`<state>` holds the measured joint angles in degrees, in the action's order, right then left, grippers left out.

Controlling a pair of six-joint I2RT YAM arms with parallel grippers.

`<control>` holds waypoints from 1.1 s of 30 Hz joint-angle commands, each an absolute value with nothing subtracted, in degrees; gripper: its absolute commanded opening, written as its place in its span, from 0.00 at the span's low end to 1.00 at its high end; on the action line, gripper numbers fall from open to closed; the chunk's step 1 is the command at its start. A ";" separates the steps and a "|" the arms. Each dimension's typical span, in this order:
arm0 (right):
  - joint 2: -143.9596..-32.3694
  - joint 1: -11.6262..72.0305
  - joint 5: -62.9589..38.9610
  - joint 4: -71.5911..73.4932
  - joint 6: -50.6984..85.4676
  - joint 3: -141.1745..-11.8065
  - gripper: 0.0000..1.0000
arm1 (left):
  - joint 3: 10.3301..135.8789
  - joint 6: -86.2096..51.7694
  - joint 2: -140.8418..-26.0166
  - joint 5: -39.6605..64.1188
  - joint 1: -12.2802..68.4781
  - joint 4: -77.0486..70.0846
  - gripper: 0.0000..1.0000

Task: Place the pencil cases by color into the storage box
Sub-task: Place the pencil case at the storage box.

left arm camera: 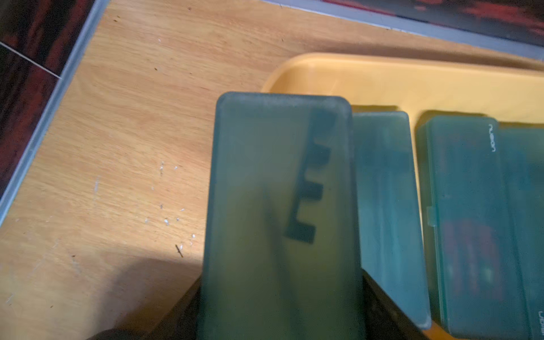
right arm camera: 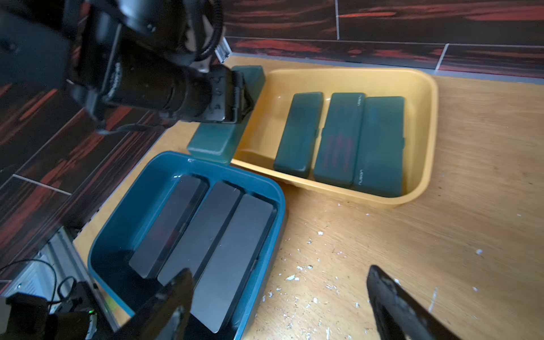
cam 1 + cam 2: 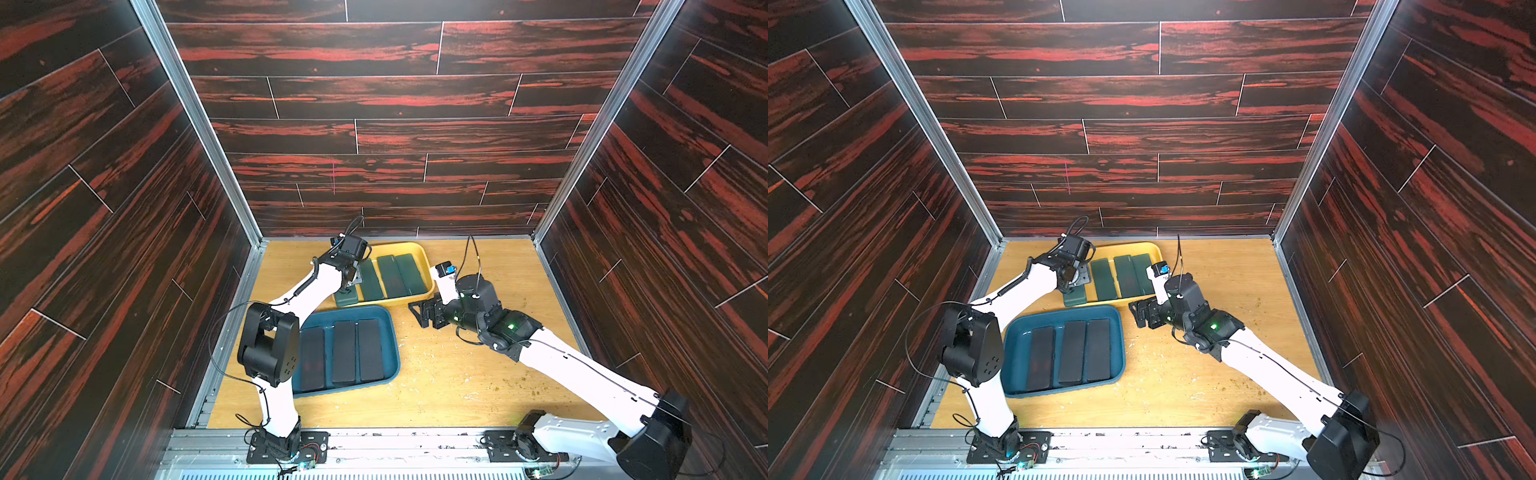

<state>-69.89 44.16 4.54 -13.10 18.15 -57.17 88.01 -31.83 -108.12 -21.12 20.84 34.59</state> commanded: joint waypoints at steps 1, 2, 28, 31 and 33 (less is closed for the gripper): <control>-71.52 44.65 2.25 -9.70 16.96 -56.19 0.92 | 91.09 -30.94 -109.07 -19.37 20.00 33.31 0.44; -71.86 44.73 1.96 -9.37 17.09 -56.08 0.93 | 91.47 -30.85 -109.70 -18.96 19.87 33.40 0.44; -77.59 45.18 1.78 -6.02 16.56 -54.58 0.92 | 101.39 -26.39 -121.90 -13.32 16.38 37.31 0.44; -78.26 45.13 1.84 -5.96 16.40 -54.58 0.92 | 103.92 -25.62 -124.05 -13.71 16.33 39.17 0.44; -78.65 45.18 1.80 -5.85 16.32 -54.53 0.92 | 104.75 -25.06 -125.00 -13.92 16.22 39.20 0.44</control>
<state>-77.08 44.77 2.11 -6.37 16.99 -55.07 102.39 -26.52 -124.42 -13.30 16.71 37.10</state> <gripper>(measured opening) 0.920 0.719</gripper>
